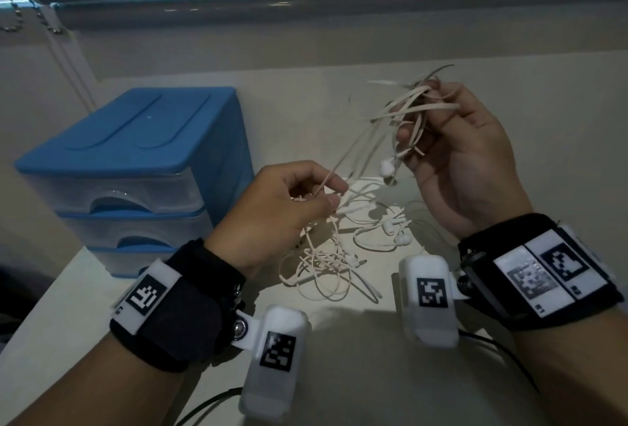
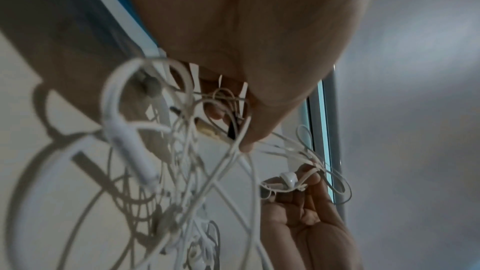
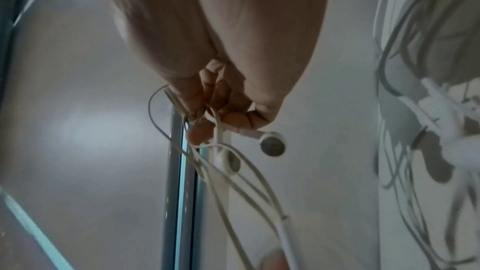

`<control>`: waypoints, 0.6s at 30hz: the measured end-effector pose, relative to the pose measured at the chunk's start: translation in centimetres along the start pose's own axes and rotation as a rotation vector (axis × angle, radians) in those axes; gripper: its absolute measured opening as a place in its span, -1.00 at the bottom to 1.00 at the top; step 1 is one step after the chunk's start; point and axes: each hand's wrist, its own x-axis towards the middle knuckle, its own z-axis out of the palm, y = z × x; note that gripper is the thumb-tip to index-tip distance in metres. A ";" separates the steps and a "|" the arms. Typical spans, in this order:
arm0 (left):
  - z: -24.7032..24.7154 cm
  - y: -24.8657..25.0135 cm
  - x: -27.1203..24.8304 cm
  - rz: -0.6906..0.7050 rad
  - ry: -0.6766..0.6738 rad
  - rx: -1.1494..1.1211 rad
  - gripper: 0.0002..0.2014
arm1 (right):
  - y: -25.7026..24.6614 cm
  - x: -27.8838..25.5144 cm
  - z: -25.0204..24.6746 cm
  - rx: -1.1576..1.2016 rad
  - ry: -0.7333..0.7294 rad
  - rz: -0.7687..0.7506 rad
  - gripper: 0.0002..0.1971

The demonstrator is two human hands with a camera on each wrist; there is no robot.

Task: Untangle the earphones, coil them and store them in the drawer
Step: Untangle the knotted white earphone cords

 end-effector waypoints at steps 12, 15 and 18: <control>0.0 -0.3 0.3 0.014 0.166 0.062 -0.80 | -0.3 0.5 -0.8 0.091 0.178 -0.048 -0.82; -0.2 -0.3 0.4 0.038 0.185 0.054 -0.81 | -0.4 0.5 -0.9 0.099 0.188 -0.047 -0.82; -0.1 -0.2 0.4 0.038 0.154 -0.027 -0.76 | -0.4 0.6 -1.0 0.103 0.211 -0.044 -0.82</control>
